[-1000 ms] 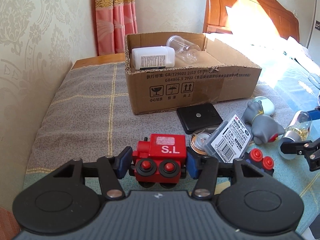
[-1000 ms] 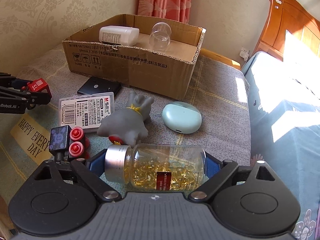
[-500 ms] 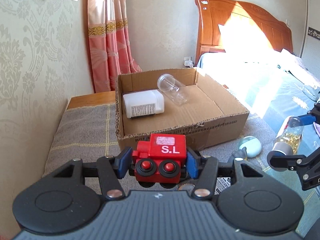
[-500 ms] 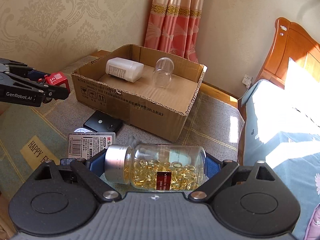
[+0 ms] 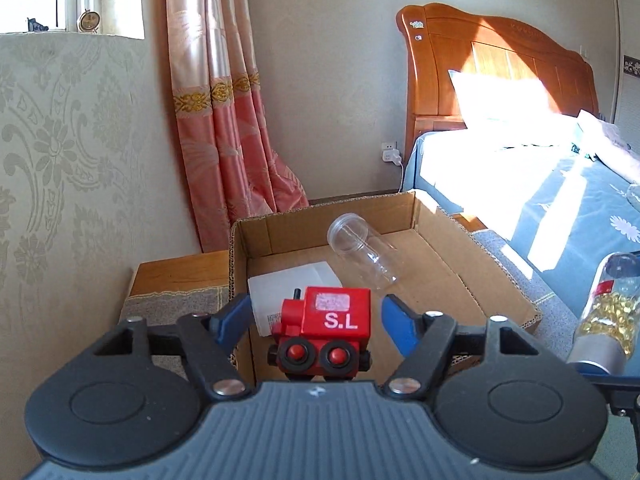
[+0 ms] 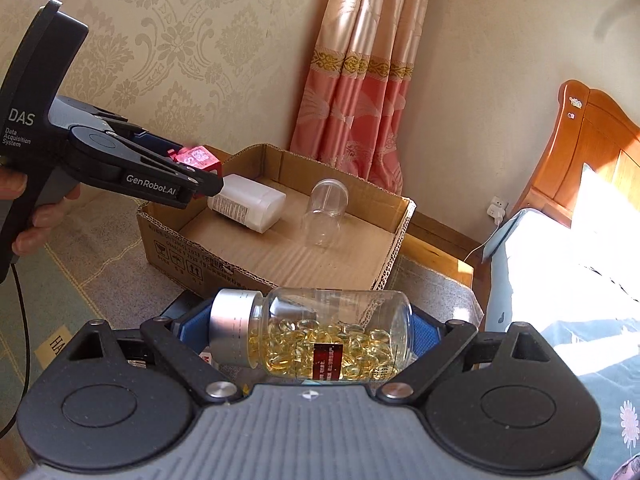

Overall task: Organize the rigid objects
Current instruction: 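Carry the red train into the box with the left tool while the right tool grasps the capsule jar, then release the capsule jar into the box with the right tool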

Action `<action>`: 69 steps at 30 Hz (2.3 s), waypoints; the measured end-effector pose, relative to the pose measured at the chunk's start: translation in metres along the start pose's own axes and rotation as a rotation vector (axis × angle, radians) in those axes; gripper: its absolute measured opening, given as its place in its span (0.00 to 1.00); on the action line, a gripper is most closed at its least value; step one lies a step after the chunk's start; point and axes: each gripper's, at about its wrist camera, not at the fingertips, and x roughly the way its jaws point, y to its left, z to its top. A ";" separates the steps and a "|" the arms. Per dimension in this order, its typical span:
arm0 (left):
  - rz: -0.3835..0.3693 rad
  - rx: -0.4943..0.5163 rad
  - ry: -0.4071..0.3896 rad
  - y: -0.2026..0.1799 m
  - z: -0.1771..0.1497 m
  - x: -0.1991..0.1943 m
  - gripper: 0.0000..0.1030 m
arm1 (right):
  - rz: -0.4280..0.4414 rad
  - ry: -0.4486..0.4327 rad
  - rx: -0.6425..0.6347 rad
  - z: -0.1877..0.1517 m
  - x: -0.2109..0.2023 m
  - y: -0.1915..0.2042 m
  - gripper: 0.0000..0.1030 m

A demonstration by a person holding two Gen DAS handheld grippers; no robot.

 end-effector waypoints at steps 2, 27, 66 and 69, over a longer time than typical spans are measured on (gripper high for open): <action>0.011 -0.014 -0.042 0.002 -0.007 -0.006 1.00 | 0.004 -0.006 0.001 0.005 0.002 -0.001 0.93; 0.061 -0.082 0.035 0.010 -0.083 -0.070 0.99 | 0.005 0.058 0.068 0.095 0.103 -0.016 0.98; 0.075 -0.039 0.107 -0.008 -0.099 -0.085 0.99 | -0.057 0.182 0.298 -0.078 0.053 -0.041 1.00; 0.058 -0.026 0.125 -0.014 -0.102 -0.082 0.99 | -0.053 0.207 0.277 -0.094 0.057 -0.045 1.00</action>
